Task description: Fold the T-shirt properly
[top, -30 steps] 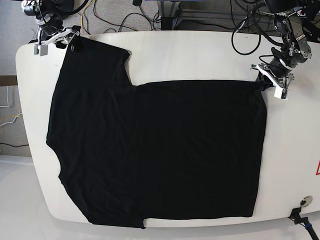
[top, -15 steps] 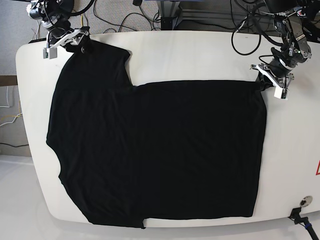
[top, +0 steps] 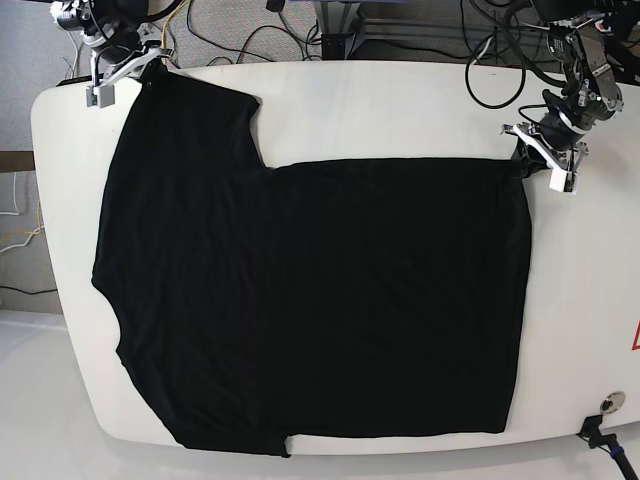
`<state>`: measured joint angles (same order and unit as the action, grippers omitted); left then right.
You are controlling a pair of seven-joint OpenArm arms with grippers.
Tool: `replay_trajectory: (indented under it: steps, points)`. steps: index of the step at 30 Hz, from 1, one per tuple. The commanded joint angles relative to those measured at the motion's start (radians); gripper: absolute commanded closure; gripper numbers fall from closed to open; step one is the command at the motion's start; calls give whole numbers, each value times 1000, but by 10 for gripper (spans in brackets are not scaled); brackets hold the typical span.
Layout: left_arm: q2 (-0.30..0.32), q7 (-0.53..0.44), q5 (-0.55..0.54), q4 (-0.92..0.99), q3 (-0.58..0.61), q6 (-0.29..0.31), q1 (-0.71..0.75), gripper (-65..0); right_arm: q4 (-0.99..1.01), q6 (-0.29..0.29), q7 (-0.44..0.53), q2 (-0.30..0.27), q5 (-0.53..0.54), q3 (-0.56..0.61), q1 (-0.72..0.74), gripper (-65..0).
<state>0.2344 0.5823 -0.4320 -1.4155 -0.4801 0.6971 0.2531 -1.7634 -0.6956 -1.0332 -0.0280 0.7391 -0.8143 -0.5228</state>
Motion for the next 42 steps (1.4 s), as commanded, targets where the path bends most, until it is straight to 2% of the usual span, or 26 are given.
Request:
replay_trajectory:
  steps: [1, 11, 16, 19, 24, 27, 32, 36, 42]
  points:
    - [12, 23, 19, -9, -6, 1, 19, 0, -56, -3, 8, 6, 18, -7, -24, 0]
    - [12, 23, 15, -17, -62, 1, 154, 0, -142, -3, 8, 23, 18, -7, -152, 0]
    - [10, 25, 15, -104, -81, 1, 246, 0, -142, -3, 8, 23, 18, -6, -207, 0]
    - [-3, 25, 14, -140, -81, 1, 303, 0, -140, -3, 8, 27, 18, -6, -224, 0]
    - [-34, 25, 14, -140, -76, 1, 306, 0, -158, -3, 8, 36, 18, -9, -214, 0]
    - [-34, 25, 19, -138, -75, 1, 240, 0, -195, -3, 8, 36, 35, -7, -198, 0]
    - [-36, 25, 15, -106, -41, 1, 102, 0, -194, -3, 6, 13, 155, -63, -115, 0]
    - [-50, 26, 15, -106, -24, 1, 18, 0, -192, -3, -25, -39, 199, -66, -36, 0]
    - [-65, 124, 15, -54, -25, 1, -145, 0, -191, -3, -83, -43, 195, -66, 132, 0]
